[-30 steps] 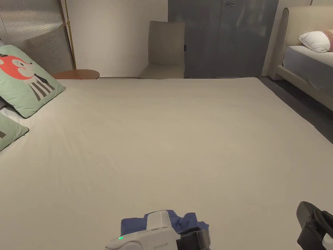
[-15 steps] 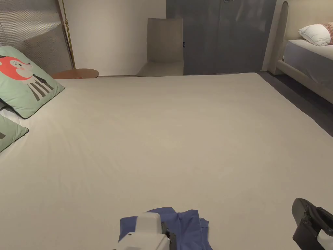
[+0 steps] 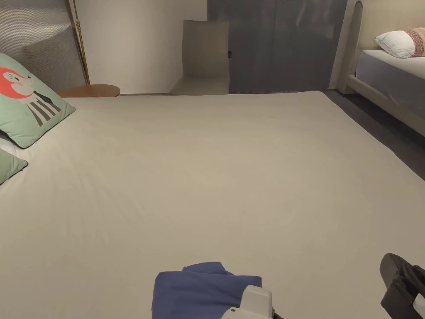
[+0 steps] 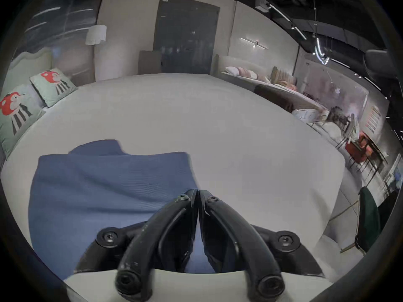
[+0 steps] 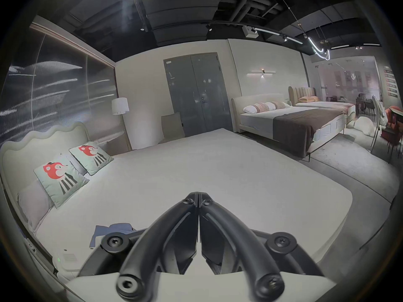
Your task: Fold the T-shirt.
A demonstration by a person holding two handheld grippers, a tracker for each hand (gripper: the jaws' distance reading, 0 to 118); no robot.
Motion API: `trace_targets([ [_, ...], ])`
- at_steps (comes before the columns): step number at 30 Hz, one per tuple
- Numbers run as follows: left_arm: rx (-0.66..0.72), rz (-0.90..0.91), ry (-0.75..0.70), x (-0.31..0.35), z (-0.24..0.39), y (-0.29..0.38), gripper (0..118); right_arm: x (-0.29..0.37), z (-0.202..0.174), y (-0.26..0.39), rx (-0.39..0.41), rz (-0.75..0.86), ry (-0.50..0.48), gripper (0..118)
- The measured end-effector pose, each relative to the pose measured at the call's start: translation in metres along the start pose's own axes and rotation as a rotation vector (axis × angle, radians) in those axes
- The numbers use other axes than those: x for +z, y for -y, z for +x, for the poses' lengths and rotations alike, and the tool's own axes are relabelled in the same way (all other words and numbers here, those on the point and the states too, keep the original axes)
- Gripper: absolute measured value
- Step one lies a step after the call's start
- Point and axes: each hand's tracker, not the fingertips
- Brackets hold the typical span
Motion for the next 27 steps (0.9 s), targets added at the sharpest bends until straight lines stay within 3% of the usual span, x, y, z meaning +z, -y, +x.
trace_targets([
  [5, 0.098, -0.008, 0.173, 0.015, -0.003, -0.018, 1, -0.002, -0.007, -0.002, 0.011, 0.000, -0.013, 0],
  [12, 0.210, 0.164, 0.118, 0.080, -0.082, -0.040, 1, -0.026, -0.031, 0.004, 0.041, -0.058, -0.095, 0],
  [22, 0.430, 0.202, -0.105, 0.151, -0.210, -0.011, 1, -0.105, -0.110, 0.080, 0.104, -0.441, -0.329, 0],
  [27, 0.557, 0.156, -0.063, 0.154, -0.240, 0.013, 1, -0.137, -0.122, 0.117, 0.180, -0.636, -0.300, 0],
])
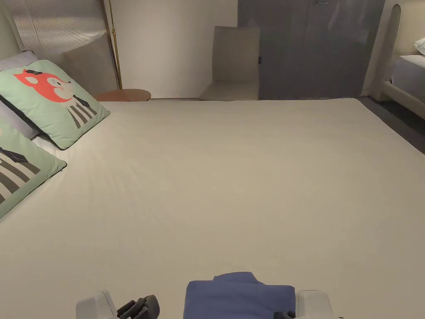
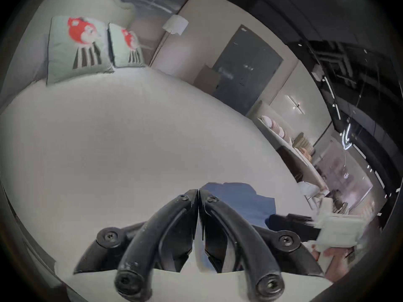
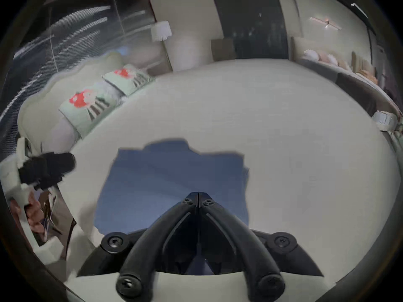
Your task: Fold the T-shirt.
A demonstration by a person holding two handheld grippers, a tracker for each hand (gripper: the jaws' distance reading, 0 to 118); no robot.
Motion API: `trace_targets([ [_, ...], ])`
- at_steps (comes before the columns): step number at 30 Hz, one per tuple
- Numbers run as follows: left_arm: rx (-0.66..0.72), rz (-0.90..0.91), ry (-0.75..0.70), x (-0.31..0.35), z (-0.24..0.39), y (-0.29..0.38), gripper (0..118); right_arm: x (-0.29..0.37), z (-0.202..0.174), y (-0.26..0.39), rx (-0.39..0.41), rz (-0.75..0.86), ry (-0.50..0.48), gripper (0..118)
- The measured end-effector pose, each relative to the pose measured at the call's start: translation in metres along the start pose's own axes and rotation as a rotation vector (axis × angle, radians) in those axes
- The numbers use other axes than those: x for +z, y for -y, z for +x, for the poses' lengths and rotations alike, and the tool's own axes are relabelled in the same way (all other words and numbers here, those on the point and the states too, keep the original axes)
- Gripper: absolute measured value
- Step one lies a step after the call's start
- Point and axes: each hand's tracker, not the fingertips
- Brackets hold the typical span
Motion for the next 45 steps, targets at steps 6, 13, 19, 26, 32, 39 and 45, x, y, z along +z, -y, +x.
trace_targets([
  [6, 0.165, -0.176, 0.133, -0.025, -0.018, -0.001, 42, -0.006, 0.008, -0.015, 0.016, -0.066, 0.001, 0],
  [13, 0.339, -0.384, 0.380, -0.092, -0.042, 0.001, 110, -0.013, 0.016, -0.029, 0.037, -0.122, -0.046, 0],
  [19, 0.350, -0.438, 0.363, -0.108, -0.016, 0.014, 52, -0.011, 0.028, -0.025, -0.030, -0.113, -0.086, 0],
  [26, 0.341, -0.456, 0.302, -0.107, -0.035, -0.003, 25, 0.007, 0.021, -0.025, -0.098, -0.018, -0.161, 0],
  [32, 0.380, -0.363, 0.276, -0.059, -0.071, -0.032, 24, 0.018, -0.006, -0.049, -0.045, 0.052, -0.181, 0],
  [39, 0.411, -0.199, 0.115, 0.017, -0.172, -0.088, 23, 0.004, -0.053, -0.072, -0.010, 0.067, -0.242, 0],
  [45, 0.429, -0.116, 0.015, 0.058, -0.232, -0.122, 23, -0.010, -0.091, -0.081, 0.034, 0.044, -0.266, 0],
])
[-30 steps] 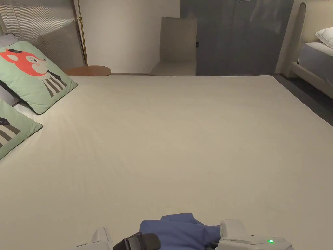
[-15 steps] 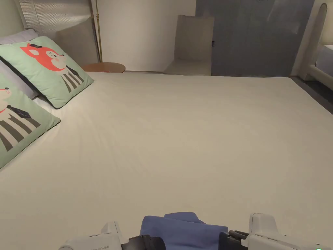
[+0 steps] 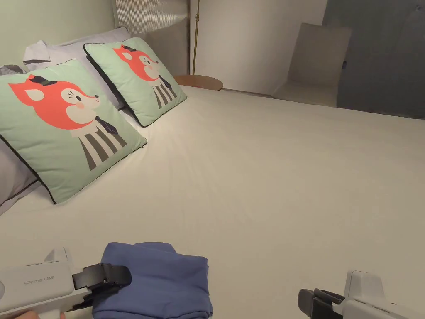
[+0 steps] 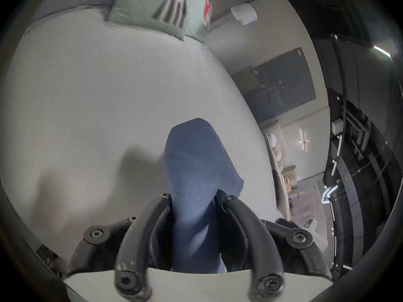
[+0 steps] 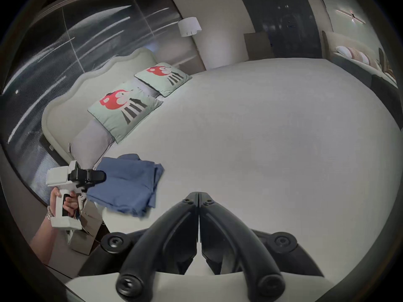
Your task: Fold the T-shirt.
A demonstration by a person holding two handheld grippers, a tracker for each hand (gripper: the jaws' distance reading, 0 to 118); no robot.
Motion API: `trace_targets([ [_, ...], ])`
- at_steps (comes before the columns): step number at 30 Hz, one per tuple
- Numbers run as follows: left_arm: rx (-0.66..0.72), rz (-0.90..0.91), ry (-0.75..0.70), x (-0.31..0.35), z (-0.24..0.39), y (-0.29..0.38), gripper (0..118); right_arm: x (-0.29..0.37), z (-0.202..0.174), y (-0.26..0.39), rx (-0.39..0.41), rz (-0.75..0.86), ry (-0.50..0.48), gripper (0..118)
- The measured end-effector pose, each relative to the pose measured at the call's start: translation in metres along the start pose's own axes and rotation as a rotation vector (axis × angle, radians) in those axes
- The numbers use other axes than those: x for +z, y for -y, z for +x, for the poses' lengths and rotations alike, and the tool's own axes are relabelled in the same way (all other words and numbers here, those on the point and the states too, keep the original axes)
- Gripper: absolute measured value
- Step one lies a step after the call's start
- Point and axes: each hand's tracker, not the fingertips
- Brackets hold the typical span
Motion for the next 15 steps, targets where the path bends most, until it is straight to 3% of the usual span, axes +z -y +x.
trace_targets([
  [5, 0.030, 0.032, -0.048, 0.007, -0.005, -0.005, 24, -0.011, -0.008, -0.004, 0.017, -0.012, -0.006, 0],
  [7, 0.025, 0.033, -0.092, 0.007, -0.003, -0.003, 43, -0.011, -0.009, -0.005, 0.018, -0.013, -0.006, 0],
  [10, -0.071, 0.121, -0.245, 0.013, 0.002, -0.006, 101, -0.008, -0.003, -0.007, 0.040, -0.006, 0.016, 0],
  [11, -0.102, 0.161, -0.284, 0.016, -0.003, -0.009, 111, -0.005, -0.002, -0.008, 0.060, 0.000, 0.041, 0],
  [15, -0.182, 0.271, -0.305, 0.039, 0.007, -0.007, 110, 0.008, 0.009, -0.008, 0.068, 0.022, 0.073, 0],
])
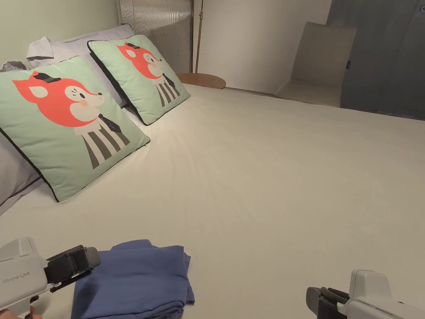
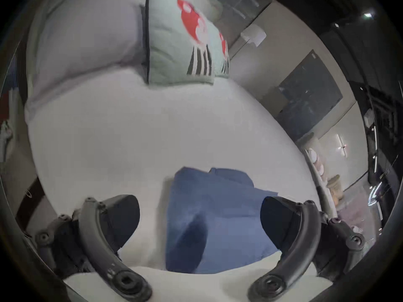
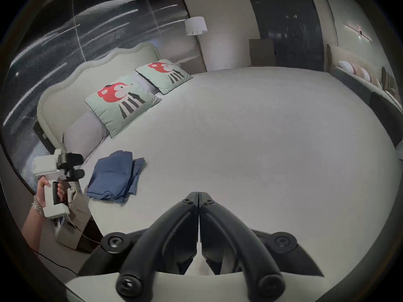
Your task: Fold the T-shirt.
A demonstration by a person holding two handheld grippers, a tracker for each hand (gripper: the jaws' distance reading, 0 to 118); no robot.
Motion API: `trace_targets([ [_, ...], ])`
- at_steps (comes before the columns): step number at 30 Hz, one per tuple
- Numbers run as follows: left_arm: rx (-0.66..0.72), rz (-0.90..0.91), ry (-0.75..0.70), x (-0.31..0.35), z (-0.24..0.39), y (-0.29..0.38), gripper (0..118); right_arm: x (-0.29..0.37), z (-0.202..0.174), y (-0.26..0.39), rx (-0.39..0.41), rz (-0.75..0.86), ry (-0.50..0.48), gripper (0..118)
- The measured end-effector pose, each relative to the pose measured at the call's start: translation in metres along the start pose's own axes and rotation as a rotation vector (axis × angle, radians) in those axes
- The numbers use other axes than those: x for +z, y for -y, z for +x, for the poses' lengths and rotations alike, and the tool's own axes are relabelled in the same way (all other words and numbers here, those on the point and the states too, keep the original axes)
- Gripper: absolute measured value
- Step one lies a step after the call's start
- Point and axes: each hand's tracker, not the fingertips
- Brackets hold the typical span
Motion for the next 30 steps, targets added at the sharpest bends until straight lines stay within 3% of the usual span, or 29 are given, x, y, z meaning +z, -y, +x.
trace_targets([
  [3, -0.047, 0.001, 0.012, 0.034, 0.026, 0.006, 108, 0.012, 0.008, 0.001, -0.038, 0.027, 0.005, 0],
  [4, -0.084, -0.002, 0.046, 0.041, 0.036, 0.010, 101, 0.015, 0.012, 0.002, -0.044, 0.035, 0.014, 0],
  [5, -0.118, -0.004, 0.065, 0.051, 0.054, 0.017, 86, 0.018, 0.014, 0.003, -0.048, 0.040, 0.019, 0],
  [6, -0.148, -0.007, 0.073, 0.055, 0.065, 0.022, 60, 0.021, 0.016, 0.004, -0.056, 0.044, 0.023, 0],
  [8, -0.197, -0.034, 0.075, 0.055, 0.090, 0.036, 23, 0.029, 0.023, 0.006, -0.081, 0.058, 0.034, 0],
  [9, -0.203, -0.039, 0.086, 0.053, 0.099, 0.043, 13, 0.033, 0.025, 0.007, -0.083, 0.065, 0.039, 0],
  [11, -0.209, -0.087, 0.152, 0.048, 0.122, 0.059, 3, 0.043, 0.035, 0.012, -0.082, 0.081, 0.063, 0],
  [14, -0.203, -0.145, 0.230, 0.032, 0.151, 0.082, 0, 0.060, 0.046, 0.018, -0.080, 0.105, 0.100, 0],
  [20, -0.396, -0.091, 0.222, 0.015, 0.238, 0.124, 0, 0.100, 0.063, 0.021, -0.051, 0.210, 0.260, 0],
  [25, -0.566, 0.156, 0.214, 0.035, 0.310, 0.130, 0, 0.139, 0.076, 0.009, 0.011, 0.400, 0.410, 0],
  [30, -0.654, 0.463, 0.213, 0.064, 0.359, 0.124, 0, 0.187, 0.056, -0.019, 0.109, 0.647, 0.549, 0],
])
